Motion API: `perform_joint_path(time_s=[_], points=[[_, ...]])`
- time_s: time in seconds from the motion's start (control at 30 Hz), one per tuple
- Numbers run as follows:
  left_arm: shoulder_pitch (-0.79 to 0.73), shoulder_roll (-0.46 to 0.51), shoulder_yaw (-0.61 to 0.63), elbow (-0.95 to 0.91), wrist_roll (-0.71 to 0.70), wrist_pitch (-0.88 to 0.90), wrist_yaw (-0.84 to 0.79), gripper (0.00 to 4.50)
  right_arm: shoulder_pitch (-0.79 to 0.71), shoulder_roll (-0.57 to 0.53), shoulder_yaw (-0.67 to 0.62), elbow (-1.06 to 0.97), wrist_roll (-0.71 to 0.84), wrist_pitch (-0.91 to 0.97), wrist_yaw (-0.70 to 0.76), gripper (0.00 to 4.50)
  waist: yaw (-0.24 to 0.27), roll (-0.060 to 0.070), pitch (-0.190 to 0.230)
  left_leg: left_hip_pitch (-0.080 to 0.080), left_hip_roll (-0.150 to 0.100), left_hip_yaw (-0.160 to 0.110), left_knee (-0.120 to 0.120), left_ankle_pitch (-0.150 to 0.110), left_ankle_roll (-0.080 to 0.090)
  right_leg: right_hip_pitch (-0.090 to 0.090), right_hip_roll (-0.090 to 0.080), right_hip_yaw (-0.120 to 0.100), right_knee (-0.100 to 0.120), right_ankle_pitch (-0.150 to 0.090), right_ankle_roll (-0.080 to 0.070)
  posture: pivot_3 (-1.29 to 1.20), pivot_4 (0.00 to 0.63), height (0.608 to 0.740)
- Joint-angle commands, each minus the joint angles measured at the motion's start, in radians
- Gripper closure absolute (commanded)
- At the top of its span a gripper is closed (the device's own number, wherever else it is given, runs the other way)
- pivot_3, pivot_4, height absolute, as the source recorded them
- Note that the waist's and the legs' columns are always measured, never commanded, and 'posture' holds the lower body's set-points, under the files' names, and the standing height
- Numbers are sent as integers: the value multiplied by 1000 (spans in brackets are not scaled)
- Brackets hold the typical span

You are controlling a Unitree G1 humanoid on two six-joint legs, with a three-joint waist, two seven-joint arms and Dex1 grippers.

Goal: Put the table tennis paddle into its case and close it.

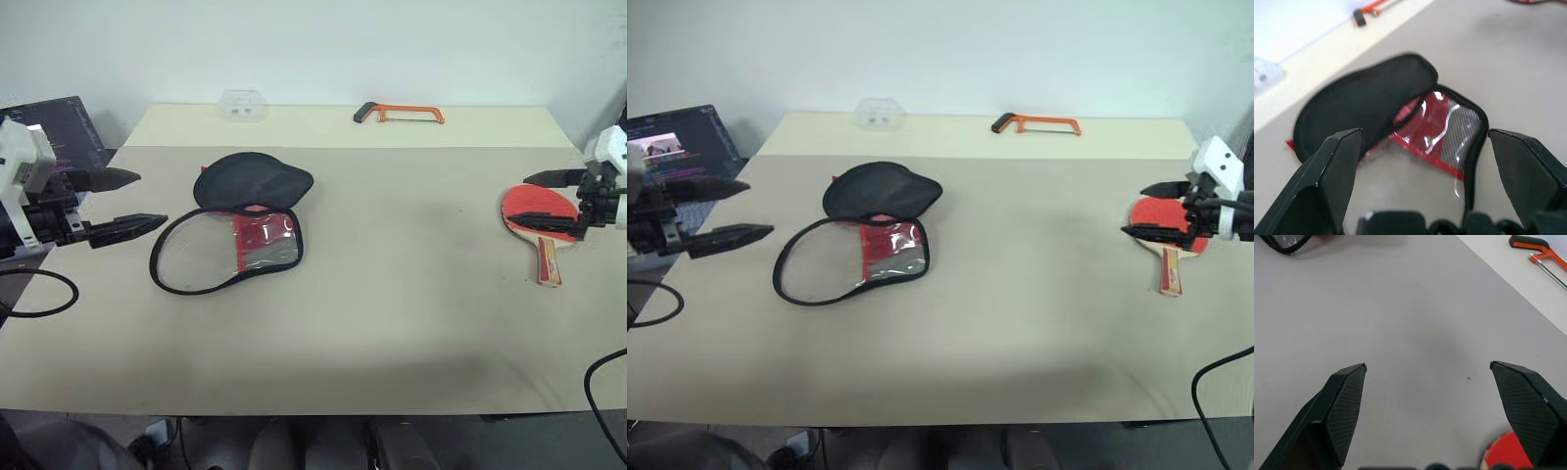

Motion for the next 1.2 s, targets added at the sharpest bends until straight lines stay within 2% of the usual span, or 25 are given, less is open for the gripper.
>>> perform_joint_path(time_s=[0.03, 0.23, 0.4, 0.53, 0.77, 0.87, 1.2], points=[[2, 28, 48, -35, -10, 2, 11, 0, -18, -4, -13, -41, 15, -2, -9, 45, 0, 0, 0, 0, 0, 0, 0, 0, 0, 0, 0, 0, 0, 0, 0, 0, 150, 740], [16, 9, 48, -60, 4, 17, 76, 0, -21, 12, -12, -25, 16, -15, -19, 45, 1, 0, 0, 0, 0, 0, 0, 0, 0, 0, 0, 0, 0, 0, 0, 0, 150, 740], [-33, -43, -65, 41, 183, -63, 278, 0, -4, 17, -20, -25, 19, -36, -25, 45, 1, 0, 0, 1, 0, 0, 0, 0, 0, 0, 0, 0, 1, 0, 0, 0, 150, 740], [-101, -120, -59, 59, 193, 85, 468, 0, 5, 30, -28, -13, 18, -53, -50, 45, 3, -1, 1, -1, 0, 0, 1, 0, 0, 0, 0, 0, 0, 0, 0, 0, 150, 740], [-62, -165, -11, 66, 210, 289, 659, 0, 41, 36, -21, -54, 31, -36, -58, 45, 1, -1, 1, -1, 0, -1, 0, 0, 0, 0, 0, 0, 0, 0, 0, 0, 150, 740], [-32, -186, -3, 39, 204, 338, 704, 0, 33, 35, -14, -54, 33, -35, -51, 45, 1, -1, 1, 0, 0, -1, 0, 0, 0, 0, -1, 0, 1, 0, 0, 0, 150, 740], [27, -385, -56, -18, 201, 428, 816, 0, -6, 35, 10, -30, 14, -42, -51, 45, 14, -2, 0, -1, 0, -2, 1, 0, 0, 1, -2, 0, 1, 0, 0, 0, 150, 740]])
